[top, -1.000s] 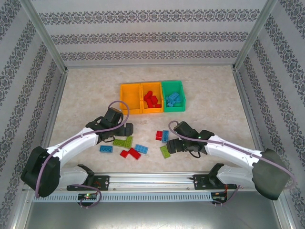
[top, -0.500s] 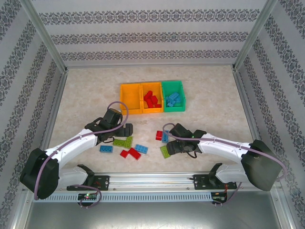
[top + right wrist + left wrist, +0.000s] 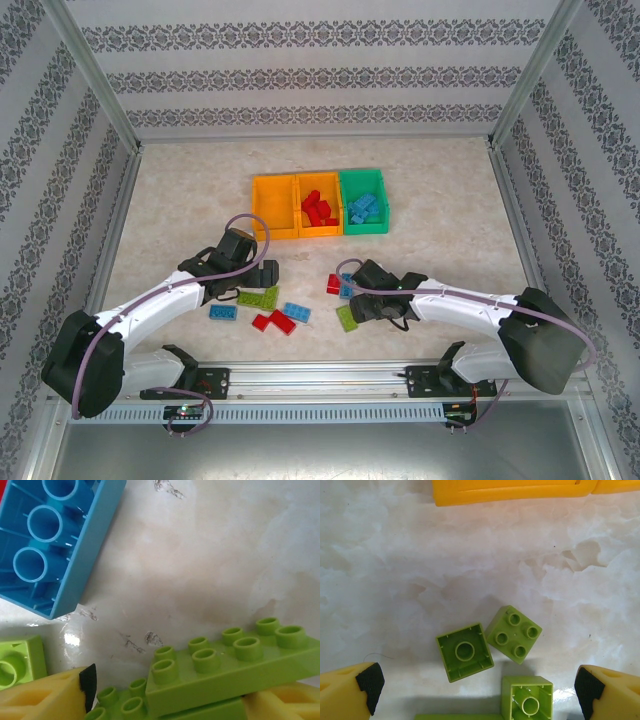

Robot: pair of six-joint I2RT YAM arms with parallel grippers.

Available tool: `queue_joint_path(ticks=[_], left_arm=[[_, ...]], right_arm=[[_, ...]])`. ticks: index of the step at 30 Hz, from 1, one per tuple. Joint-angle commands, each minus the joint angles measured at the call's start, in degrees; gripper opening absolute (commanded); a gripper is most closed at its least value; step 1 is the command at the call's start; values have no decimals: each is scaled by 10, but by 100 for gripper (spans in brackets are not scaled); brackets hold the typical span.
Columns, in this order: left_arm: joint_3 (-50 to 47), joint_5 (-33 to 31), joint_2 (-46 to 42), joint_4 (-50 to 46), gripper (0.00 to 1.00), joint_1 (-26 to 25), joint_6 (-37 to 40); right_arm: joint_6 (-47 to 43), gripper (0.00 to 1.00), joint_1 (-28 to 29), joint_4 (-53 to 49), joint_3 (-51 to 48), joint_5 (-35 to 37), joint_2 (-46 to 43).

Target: Sort the legos into containers by color

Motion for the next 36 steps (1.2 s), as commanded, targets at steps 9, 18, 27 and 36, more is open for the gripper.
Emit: queue_joint_path(ticks=[9, 18, 27, 36], left_arm=[[-7, -1, -8, 17, 100, 8, -9], [-6, -6, -7, 18, 100, 8, -7], [-7, -16, -7, 17, 99, 8, -5], [-21, -42, -17, 29, 100, 8, -22]], right_arm=[[11, 58, 13, -26, 3, 15, -32], [16, 59, 10, -46, 48, 18, -51], [-19, 59, 3, -24, 148, 8, 38], [-62, 59, 22, 16, 282, -45, 173]])
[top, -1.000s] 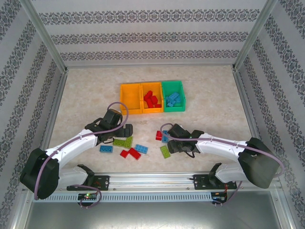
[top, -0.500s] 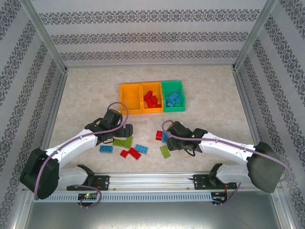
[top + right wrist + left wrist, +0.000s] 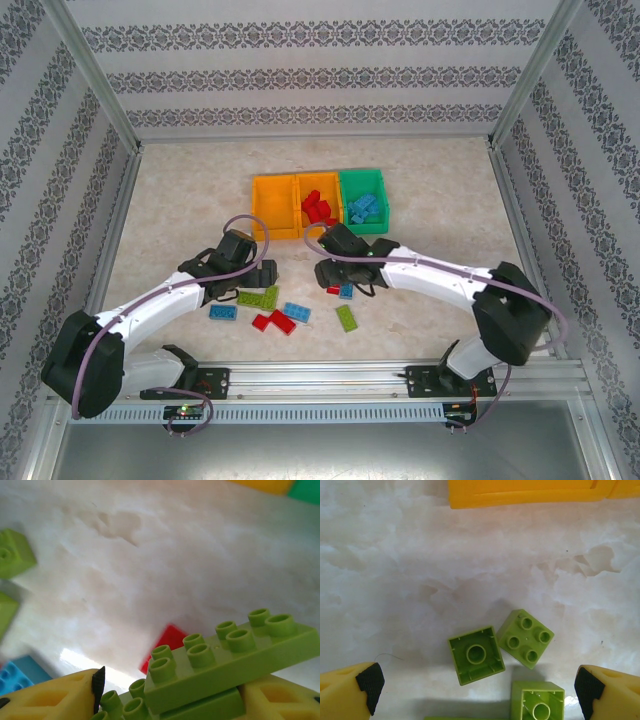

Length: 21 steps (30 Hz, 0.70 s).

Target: Sort the legos into containers by color

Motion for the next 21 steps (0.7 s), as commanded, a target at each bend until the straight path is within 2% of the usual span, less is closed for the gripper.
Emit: queue_joint_path(ticks=[1, 6, 11, 15, 21], left_arm=[[-11, -19, -11, 21, 100, 8, -13], [-11, -19, 0, 17, 100, 8, -10], [-13, -24, 0, 16, 100, 8, -6], [-11, -28, 1, 14, 100, 9, -5], [-10, -25, 6, 15, 100, 9, -7]], right_arm=[[-32, 59, 11, 20, 53, -25, 53], [-49, 59, 11, 16, 113, -48, 138], [-63, 65, 4, 17, 142, -73, 196], [-66, 69, -1, 24, 137, -83, 212], [-80, 80, -4, 31, 115, -81, 207]])
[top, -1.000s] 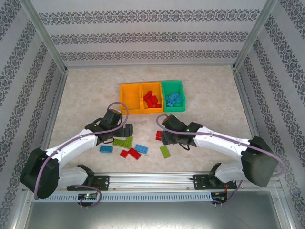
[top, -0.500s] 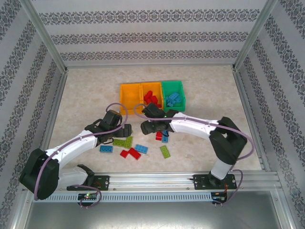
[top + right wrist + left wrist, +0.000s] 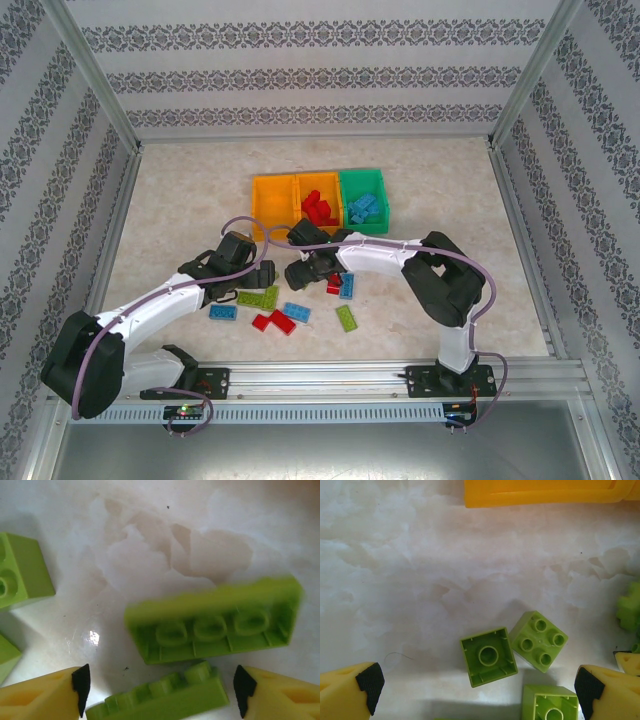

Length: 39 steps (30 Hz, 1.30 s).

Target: Sort the legos into containers by color

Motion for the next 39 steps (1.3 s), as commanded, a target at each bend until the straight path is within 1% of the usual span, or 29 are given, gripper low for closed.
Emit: queue_joint_path(ticks=[1, 2, 5, 10, 14, 19, 24, 32, 39], left_arm=[[-1, -8, 6, 11, 100, 8, -3], [0, -7, 7, 9, 100, 9, -4], [1, -6, 7, 10, 100, 9, -6], [3, -6, 6, 6, 100, 9, -6], [2, -9, 4, 4, 100, 8, -7], [1, -13, 0, 1, 100, 9, -4], [1, -12, 2, 5, 100, 8, -1], [1, -16, -4, 2, 100, 8, 1], [2, -18, -5, 4, 100, 8, 3]], right_arm=[[-15, 80, -6, 9, -14, -8, -3], [-16, 79, -6, 10, -17, -9, -4], [-18, 72, -6, 10, -20, -16, -5], [-28, 76, -4, 8, -13, -21, 1], [-23, 70, -4, -19, 2, -18, 17], [0, 70, -2, -51, 1, -11, 22], [8, 61, 5, -76, 11, 2, 33], [14, 42, 12, -125, 32, 23, 49], [23, 31, 12, -119, 39, 5, 39]])
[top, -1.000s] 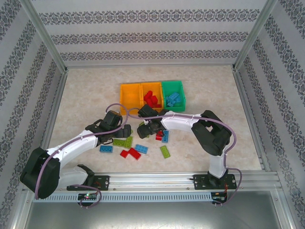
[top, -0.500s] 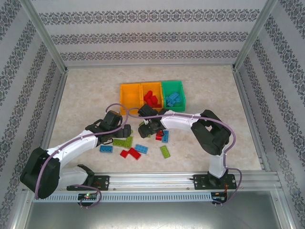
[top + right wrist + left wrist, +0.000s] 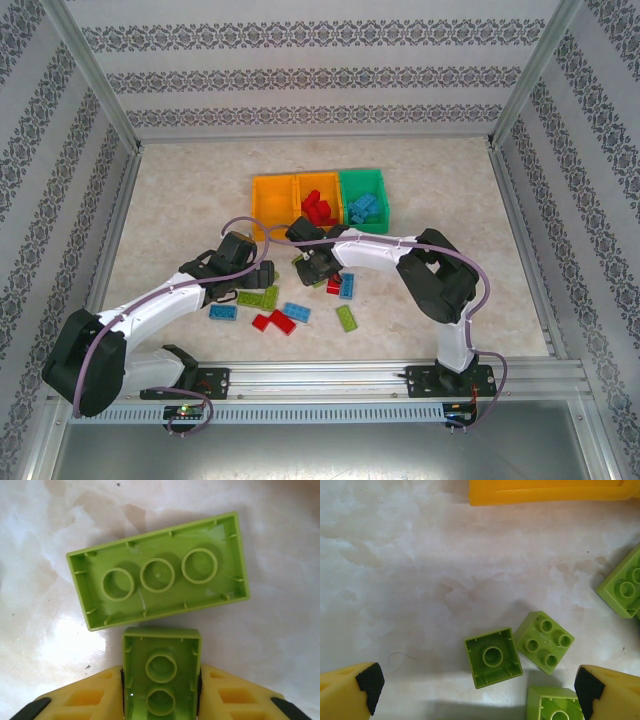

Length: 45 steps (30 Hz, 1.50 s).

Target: Sort the legos into containers by color

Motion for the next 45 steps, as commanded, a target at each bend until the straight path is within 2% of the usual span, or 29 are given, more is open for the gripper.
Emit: queue_joint_path(ticks=[1, 12, 21, 29, 34, 37, 41, 45], left_arm=[[3, -13, -10, 3, 100, 8, 3], [8, -19, -13, 0, 100, 9, -4], [11, -14, -5, -4, 100, 12, -29], [29, 37, 44, -2, 99, 30, -44], [43, 51, 70, 0, 93, 32, -51], [51, 53, 84, -2, 89, 33, -53], [53, 59, 96, -1, 77, 34, -57], [48, 64, 101, 1, 68, 34, -58]], right_arm=[[12, 30, 12, -45, 4, -27, 9], [-9, 28, -19, -40, 79, -70, -57], [-4, 27, -69, -1, 225, -131, 28], [33, 31, -106, 2, 372, -132, 154], [52, 37, -117, 7, 415, -122, 195], [57, 47, -118, 8, 425, -127, 202], [57, 58, -118, 14, 416, -129, 188], [51, 64, -118, 24, 385, -124, 155]])
